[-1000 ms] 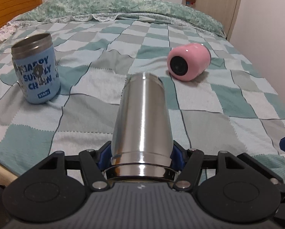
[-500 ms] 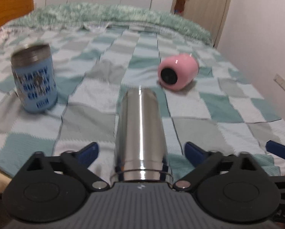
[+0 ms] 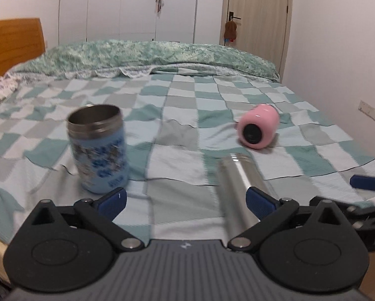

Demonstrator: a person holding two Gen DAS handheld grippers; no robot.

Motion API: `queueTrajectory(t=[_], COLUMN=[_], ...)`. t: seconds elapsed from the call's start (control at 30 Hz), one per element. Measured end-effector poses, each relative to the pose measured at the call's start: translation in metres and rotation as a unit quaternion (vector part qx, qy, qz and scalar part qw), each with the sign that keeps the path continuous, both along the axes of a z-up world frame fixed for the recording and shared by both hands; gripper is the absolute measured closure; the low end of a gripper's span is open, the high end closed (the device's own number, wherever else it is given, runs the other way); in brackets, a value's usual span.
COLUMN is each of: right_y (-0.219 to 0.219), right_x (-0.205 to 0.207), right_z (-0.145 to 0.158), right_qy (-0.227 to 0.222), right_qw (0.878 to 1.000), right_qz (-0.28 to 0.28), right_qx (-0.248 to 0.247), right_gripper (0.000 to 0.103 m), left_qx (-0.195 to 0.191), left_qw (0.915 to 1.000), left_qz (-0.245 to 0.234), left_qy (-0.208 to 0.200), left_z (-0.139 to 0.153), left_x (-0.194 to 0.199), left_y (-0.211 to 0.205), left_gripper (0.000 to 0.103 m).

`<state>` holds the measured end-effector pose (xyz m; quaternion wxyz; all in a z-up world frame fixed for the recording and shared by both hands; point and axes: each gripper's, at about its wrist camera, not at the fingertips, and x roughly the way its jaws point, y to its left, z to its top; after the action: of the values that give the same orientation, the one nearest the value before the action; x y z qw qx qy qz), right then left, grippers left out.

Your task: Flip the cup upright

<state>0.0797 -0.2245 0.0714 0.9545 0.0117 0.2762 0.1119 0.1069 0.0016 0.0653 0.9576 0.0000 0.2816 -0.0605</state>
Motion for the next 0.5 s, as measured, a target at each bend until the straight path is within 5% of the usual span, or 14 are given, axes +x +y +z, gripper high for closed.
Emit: queueTrajectory(t=[0.5], right_y=[0.072], right_x=[0.069], right_z=[-0.015], right_qy=[0.083], right_qw=[0.996], right_qz=[-0.003], right_qx=[-0.031], right_gripper=[0.0], left_qx=[0.025], left_qw=[0.9994], left_qz=[-0.025], left_qy=[-0.001], left_z=[-0.02], left_x=[0.026], left_y=[0.083], left_gripper=[0.0])
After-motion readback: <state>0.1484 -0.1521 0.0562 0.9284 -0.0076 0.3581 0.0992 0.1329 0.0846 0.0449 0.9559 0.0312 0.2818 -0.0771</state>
